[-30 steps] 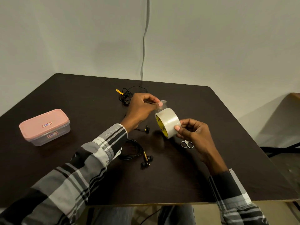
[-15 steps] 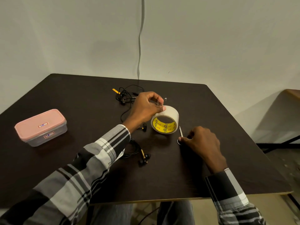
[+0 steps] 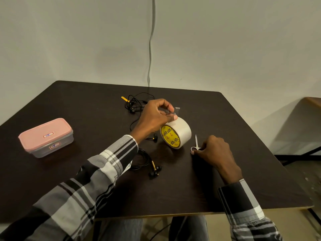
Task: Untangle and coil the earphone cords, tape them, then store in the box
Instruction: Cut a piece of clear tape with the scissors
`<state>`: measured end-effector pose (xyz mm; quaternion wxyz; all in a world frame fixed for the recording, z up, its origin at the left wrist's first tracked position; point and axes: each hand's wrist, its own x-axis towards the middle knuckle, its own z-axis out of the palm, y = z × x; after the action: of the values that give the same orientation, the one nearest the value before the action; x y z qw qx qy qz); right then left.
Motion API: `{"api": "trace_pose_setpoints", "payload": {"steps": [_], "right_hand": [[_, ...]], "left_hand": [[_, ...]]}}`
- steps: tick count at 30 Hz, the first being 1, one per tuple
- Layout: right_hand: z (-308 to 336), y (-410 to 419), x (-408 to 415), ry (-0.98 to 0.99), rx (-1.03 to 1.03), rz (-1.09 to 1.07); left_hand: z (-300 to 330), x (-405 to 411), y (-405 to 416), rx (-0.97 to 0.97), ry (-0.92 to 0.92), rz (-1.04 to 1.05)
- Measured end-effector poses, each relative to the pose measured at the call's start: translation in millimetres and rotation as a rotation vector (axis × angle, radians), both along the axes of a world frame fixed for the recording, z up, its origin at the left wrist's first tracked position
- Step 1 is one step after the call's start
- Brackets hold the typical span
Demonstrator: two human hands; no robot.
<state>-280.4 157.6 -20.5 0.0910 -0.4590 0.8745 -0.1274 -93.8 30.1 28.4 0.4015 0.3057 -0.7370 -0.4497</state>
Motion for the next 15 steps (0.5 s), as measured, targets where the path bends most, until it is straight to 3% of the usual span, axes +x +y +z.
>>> {"api": "trace_pose_setpoints", "payload": {"steps": [9, 15], "right_hand": [[21, -18, -7, -0.314, 0.056, -0.043], [28, -19, -12, -0.423, 0.083, -0.037]], "left_hand": [[-1, -1, 0, 0.022, 0.042, -0.034], [-2, 2, -2, 0.026, 0.041, -0.044]]}}
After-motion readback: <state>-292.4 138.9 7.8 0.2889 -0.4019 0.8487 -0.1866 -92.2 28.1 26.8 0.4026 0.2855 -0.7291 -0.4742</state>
